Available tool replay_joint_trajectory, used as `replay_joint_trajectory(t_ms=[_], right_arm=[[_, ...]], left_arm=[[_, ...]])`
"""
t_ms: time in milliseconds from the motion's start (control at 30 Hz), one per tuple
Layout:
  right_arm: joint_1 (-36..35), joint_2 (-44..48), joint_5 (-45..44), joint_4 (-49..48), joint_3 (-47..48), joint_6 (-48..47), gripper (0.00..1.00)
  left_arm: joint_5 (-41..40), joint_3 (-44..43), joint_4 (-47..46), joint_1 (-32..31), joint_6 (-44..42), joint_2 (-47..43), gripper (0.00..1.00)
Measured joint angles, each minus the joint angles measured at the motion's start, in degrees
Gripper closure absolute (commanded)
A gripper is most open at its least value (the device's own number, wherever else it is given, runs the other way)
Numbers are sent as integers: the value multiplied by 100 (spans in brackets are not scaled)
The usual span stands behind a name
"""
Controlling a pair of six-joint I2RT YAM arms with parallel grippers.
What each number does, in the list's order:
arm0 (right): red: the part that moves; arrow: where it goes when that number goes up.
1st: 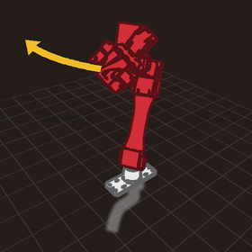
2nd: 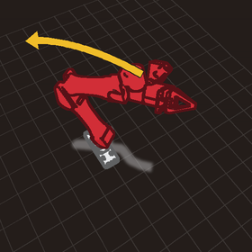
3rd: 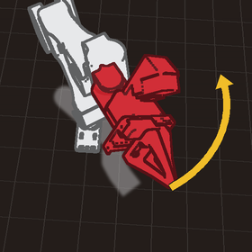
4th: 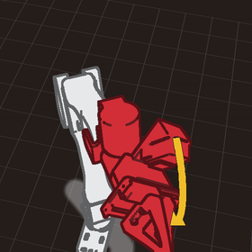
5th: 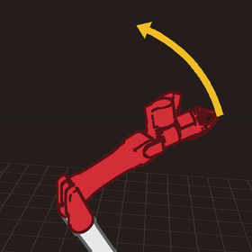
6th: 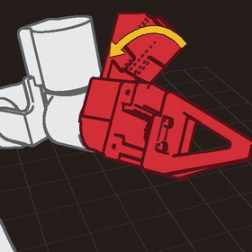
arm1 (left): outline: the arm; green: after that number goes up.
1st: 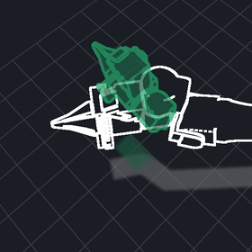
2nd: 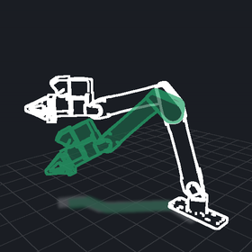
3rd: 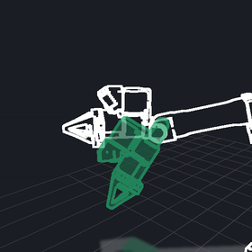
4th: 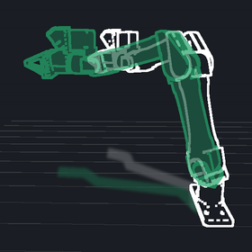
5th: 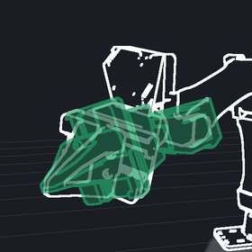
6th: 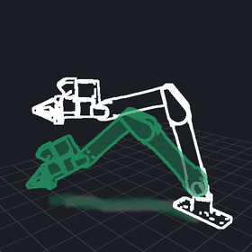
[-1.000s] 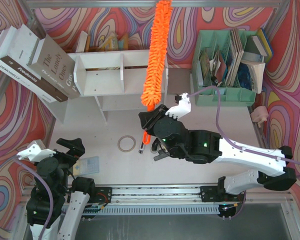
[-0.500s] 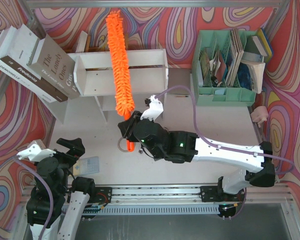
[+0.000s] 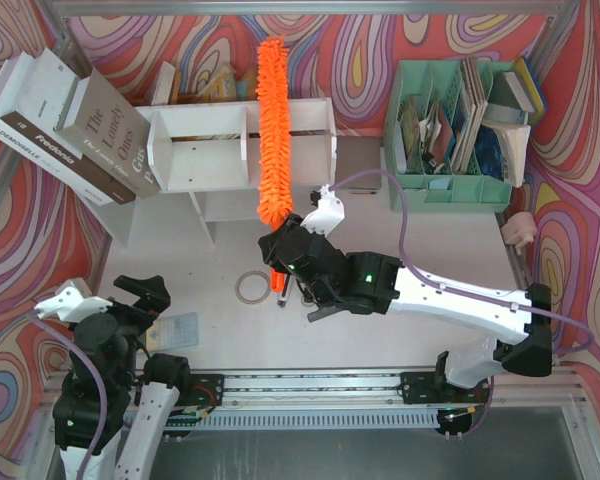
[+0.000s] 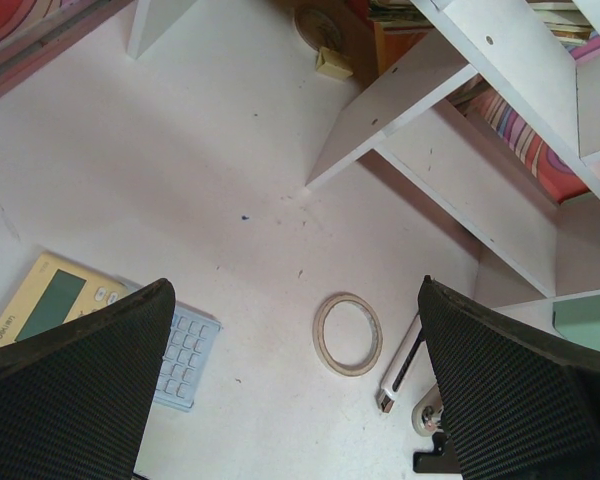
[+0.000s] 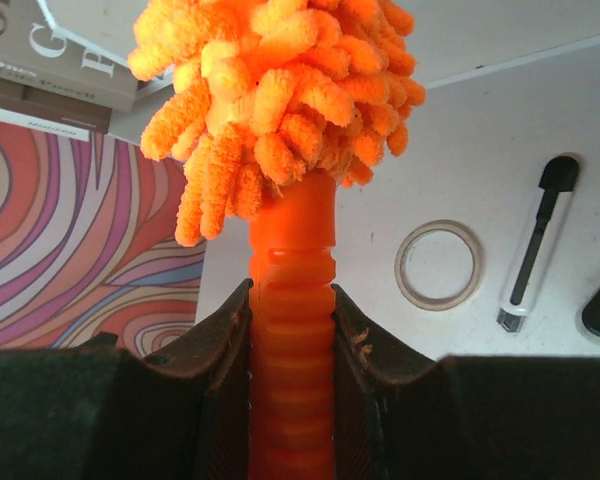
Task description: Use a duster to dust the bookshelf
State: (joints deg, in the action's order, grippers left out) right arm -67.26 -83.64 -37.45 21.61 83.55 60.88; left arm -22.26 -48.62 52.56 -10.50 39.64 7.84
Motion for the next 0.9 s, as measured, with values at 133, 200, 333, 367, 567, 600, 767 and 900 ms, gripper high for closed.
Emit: replay_joint_trajectory(t_ms=[133, 200, 333, 367, 567, 600, 767, 900], right_arm=[[81, 109, -4, 15, -177, 72, 100], [87, 149, 9, -11, -223, 66, 100], [98, 92, 249, -142, -155, 35, 100], [103, 26, 334, -162, -74, 24, 100], [87, -439, 892, -402, 234, -24, 100], [81, -481, 940, -398, 234, -22, 100], [72, -417, 901, -352, 190, -13, 100], [42, 98, 551, -236, -166, 26, 100]], left_arm=[[11, 0, 0, 0, 0, 92, 2], [20, 0, 0, 0, 0, 114, 2], [15, 0, 0, 0, 0, 116, 2], [13, 0, 0, 0, 0, 114, 2], [-7, 0, 2, 0, 2, 90, 2], [-7, 0, 2, 0, 2, 90, 2], [-7, 0, 2, 0, 0, 90, 2], [-7, 0, 2, 0, 2, 90, 2]])
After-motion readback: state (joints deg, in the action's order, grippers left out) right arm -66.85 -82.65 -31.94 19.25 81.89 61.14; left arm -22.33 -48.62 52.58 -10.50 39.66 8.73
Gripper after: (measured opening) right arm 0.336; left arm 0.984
